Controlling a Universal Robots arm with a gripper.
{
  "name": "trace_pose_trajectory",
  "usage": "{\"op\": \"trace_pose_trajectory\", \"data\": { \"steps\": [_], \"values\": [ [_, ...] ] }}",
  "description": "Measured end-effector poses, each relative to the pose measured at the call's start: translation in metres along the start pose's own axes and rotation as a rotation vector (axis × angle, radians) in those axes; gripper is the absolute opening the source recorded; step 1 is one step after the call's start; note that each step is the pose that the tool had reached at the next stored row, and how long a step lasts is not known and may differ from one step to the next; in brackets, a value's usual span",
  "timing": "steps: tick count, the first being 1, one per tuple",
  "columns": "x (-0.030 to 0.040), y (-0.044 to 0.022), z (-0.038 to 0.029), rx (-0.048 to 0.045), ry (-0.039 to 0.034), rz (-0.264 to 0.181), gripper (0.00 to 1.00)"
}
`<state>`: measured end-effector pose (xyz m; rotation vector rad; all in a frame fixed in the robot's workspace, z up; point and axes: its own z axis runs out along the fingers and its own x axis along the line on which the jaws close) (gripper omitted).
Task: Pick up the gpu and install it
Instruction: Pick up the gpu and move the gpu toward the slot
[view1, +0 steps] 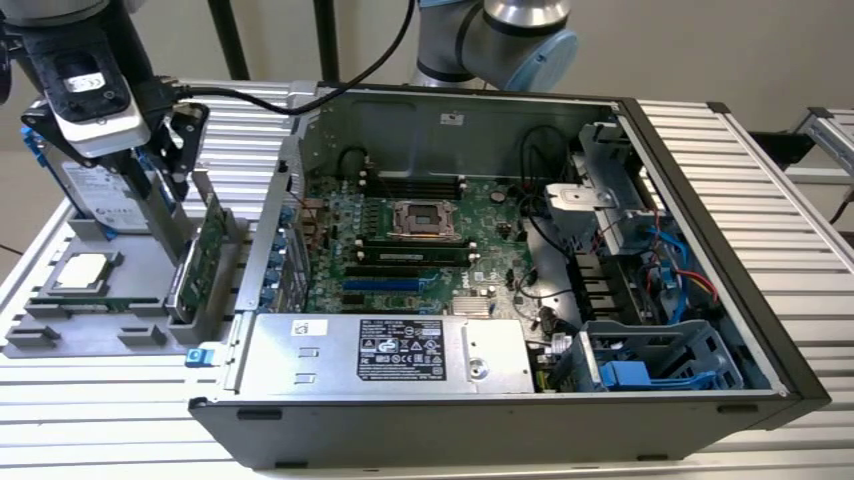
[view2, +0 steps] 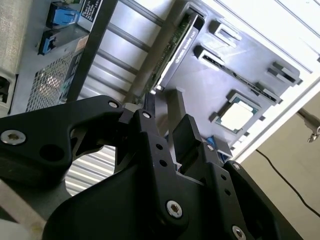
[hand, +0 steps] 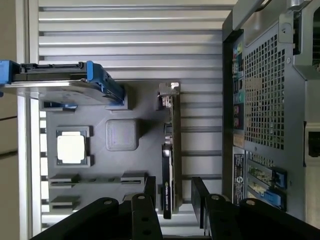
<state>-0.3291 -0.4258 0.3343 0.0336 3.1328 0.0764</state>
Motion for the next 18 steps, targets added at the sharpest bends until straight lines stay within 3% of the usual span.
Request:
{"op": "trace_pose_trajectory", "data": {
  "steps": [8, 18],
  "values": [
    [0.0000, -0.0001, 0.0022, 0.0000, 0.0002, 0.000, 1.00],
    [0.0001, -0.0005, 0.0101, 0.0000, 0.0002, 0.002, 1.00]
  ]
}}
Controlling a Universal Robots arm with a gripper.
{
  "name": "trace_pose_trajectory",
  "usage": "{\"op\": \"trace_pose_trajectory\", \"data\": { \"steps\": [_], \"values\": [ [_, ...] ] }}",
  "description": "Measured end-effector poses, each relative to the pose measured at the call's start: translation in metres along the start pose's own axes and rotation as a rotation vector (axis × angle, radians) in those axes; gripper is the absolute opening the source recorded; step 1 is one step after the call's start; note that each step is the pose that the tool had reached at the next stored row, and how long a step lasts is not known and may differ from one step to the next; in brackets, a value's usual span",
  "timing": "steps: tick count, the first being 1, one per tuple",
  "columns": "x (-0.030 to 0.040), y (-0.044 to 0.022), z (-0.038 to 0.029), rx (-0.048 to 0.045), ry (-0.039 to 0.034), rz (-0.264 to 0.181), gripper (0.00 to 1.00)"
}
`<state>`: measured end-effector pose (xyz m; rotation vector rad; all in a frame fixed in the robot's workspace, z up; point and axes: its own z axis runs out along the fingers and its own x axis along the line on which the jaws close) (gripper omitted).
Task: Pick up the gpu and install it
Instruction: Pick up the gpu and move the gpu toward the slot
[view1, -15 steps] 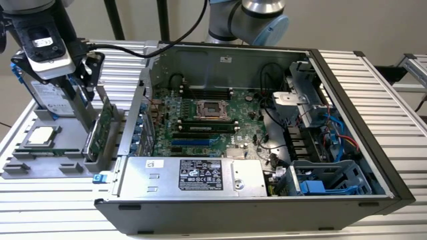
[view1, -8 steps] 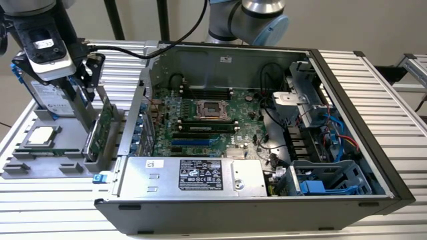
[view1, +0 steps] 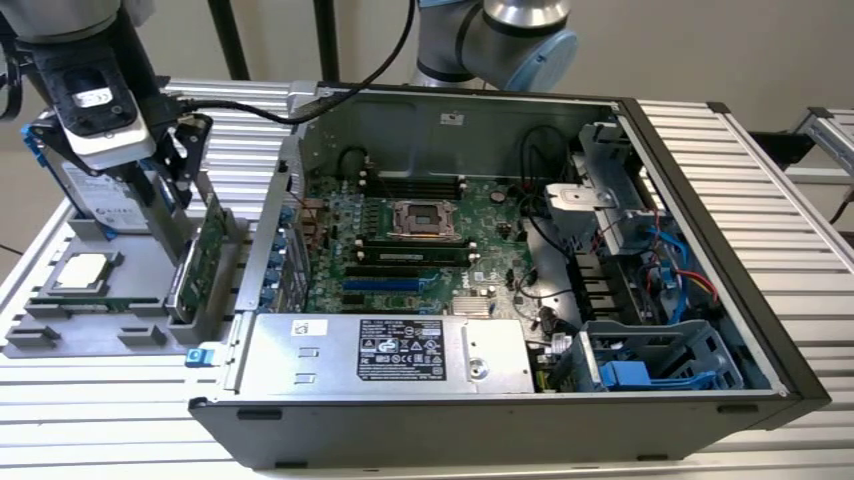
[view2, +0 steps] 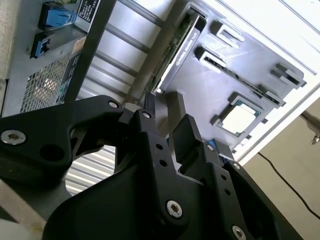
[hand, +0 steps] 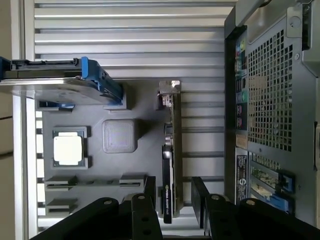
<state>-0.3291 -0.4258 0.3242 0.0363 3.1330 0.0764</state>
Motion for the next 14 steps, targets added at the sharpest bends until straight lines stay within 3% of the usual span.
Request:
{"op": "trace_pose_trajectory", "data": {
  "steps": [7, 14],
  "values": [
    [0.0000, -0.0003, 0.0063, 0.0002, -0.0002, 0.010, 1.00],
    [0.0001, -0.0006, 0.0129, 0.0003, 0.0058, 0.010, 1.00]
  ]
}}
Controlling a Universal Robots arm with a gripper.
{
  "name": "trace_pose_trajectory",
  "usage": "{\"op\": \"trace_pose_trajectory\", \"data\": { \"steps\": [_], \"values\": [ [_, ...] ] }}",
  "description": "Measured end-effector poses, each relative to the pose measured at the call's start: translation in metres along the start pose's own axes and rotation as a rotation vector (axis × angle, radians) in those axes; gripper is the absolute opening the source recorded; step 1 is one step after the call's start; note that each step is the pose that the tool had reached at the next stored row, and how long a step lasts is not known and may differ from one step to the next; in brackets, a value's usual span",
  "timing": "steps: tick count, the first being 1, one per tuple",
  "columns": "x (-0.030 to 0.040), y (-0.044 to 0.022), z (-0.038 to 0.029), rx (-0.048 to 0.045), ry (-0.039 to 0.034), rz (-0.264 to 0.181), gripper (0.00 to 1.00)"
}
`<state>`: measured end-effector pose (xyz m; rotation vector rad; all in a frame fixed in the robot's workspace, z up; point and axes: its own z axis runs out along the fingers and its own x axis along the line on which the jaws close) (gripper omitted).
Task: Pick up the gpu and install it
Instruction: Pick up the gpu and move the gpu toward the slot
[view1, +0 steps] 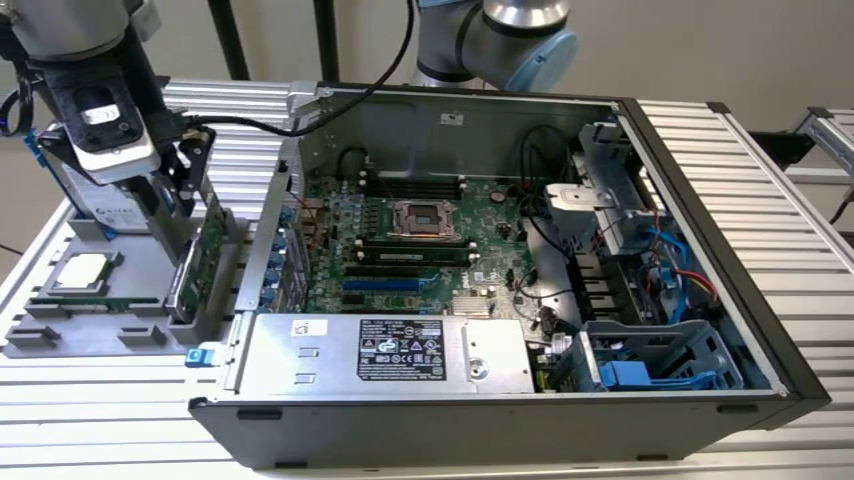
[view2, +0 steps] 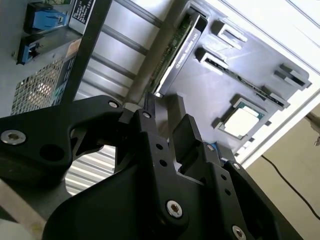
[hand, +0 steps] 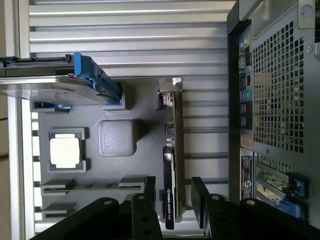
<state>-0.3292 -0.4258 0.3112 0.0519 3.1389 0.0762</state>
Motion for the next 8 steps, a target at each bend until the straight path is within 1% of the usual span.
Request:
{"op": "trace_pose_trajectory", "data": {
  "steps": [8],
  "values": [
    [0.0000, -0.0004, 0.0075, 0.0002, 0.0026, 0.000, 1.00]
  ]
}}
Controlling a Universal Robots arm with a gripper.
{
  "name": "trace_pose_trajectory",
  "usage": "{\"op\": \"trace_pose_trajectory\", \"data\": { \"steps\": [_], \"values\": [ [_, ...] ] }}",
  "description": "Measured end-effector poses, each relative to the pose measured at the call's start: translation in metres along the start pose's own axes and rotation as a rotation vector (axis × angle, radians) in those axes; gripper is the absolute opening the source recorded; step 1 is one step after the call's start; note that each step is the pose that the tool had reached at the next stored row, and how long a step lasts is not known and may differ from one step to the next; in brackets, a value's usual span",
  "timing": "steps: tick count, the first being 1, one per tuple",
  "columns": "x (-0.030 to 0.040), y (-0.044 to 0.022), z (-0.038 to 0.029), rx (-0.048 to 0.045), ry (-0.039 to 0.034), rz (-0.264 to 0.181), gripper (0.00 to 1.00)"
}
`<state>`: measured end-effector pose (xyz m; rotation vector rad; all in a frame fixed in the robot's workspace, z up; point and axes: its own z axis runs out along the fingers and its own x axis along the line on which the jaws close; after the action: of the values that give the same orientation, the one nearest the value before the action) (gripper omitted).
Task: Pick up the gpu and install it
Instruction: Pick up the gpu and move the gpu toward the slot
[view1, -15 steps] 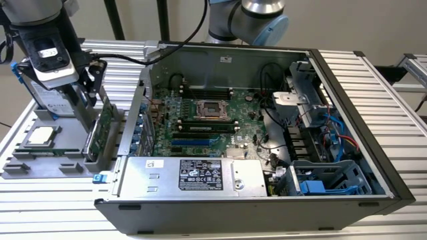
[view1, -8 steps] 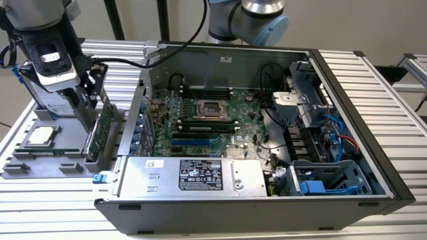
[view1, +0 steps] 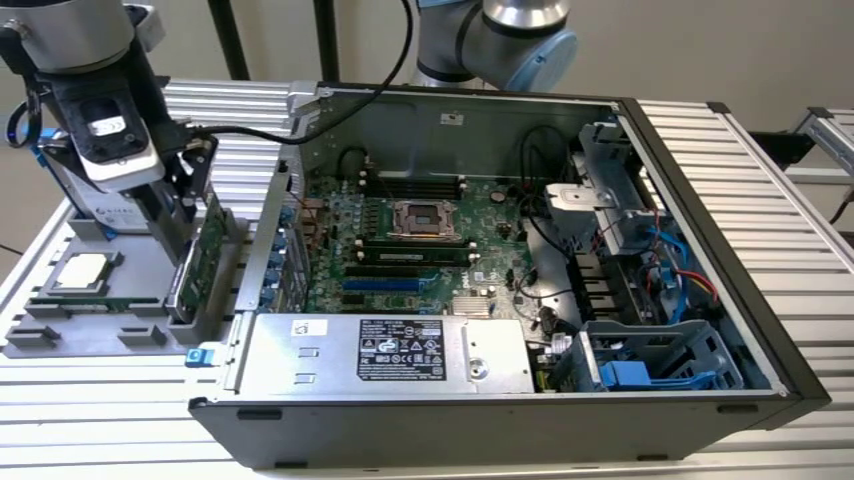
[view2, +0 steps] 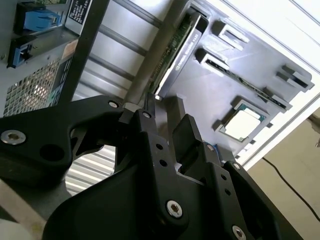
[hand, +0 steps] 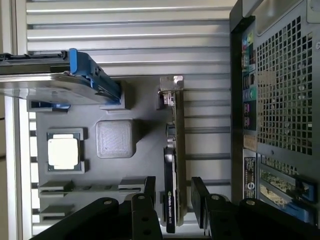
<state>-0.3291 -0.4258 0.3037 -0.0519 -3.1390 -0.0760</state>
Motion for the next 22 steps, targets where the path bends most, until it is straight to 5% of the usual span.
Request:
{"op": "trace_pose_trajectory", "data": {
  "steps": [22],
  "values": [
    [-0.0001, -0.0011, 0.0197, 0.0001, 0.0047, 0.000, 1.00]
  ]
}}
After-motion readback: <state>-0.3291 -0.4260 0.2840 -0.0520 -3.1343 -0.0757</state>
